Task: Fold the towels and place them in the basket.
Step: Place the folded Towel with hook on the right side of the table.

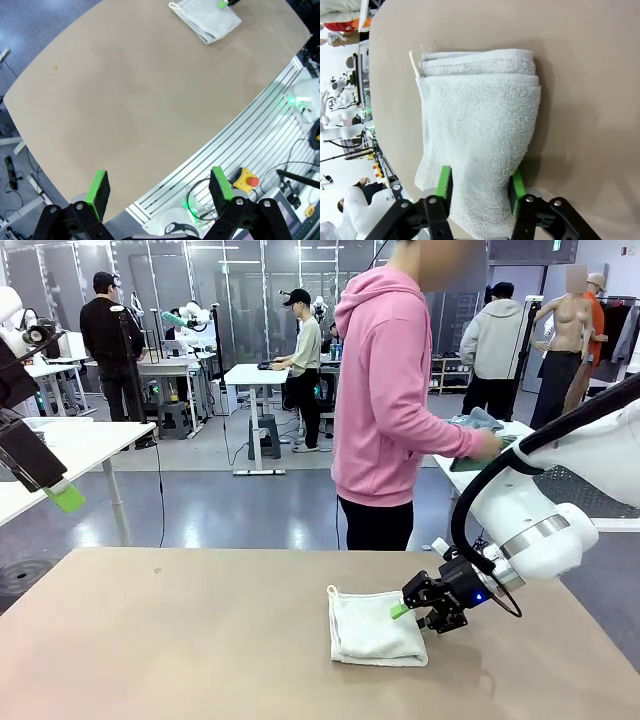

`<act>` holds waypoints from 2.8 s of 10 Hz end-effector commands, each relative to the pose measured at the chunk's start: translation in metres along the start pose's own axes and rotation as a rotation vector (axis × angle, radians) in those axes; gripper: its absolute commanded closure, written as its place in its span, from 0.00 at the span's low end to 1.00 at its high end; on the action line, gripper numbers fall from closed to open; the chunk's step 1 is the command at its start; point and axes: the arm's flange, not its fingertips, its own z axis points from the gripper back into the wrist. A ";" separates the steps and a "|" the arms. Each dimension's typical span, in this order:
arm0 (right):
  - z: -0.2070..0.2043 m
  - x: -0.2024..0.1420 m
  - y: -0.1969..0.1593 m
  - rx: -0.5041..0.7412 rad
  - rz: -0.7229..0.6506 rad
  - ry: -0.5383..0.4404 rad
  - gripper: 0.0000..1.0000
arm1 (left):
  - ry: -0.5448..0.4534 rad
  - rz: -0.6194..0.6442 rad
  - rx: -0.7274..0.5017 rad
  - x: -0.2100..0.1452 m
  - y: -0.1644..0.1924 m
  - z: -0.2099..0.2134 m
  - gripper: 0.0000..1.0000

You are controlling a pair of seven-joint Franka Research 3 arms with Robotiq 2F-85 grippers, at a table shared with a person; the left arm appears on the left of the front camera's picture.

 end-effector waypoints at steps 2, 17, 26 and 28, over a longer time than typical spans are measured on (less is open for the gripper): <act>-0.003 0.000 0.007 0.007 0.001 -0.014 0.98 | -0.015 -0.006 0.008 0.000 0.000 -0.001 0.00; 0.026 -0.010 -0.009 -0.056 0.041 -0.009 0.95 | -0.015 -0.006 0.008 0.000 0.000 -0.001 0.00; 0.201 -0.015 -0.093 -0.346 0.010 -0.038 0.95 | -0.015 -0.006 0.008 0.000 0.000 -0.001 0.00; 0.211 -0.010 -0.093 -0.426 0.010 -0.028 0.68 | -0.015 -0.006 0.008 0.000 0.000 -0.001 0.00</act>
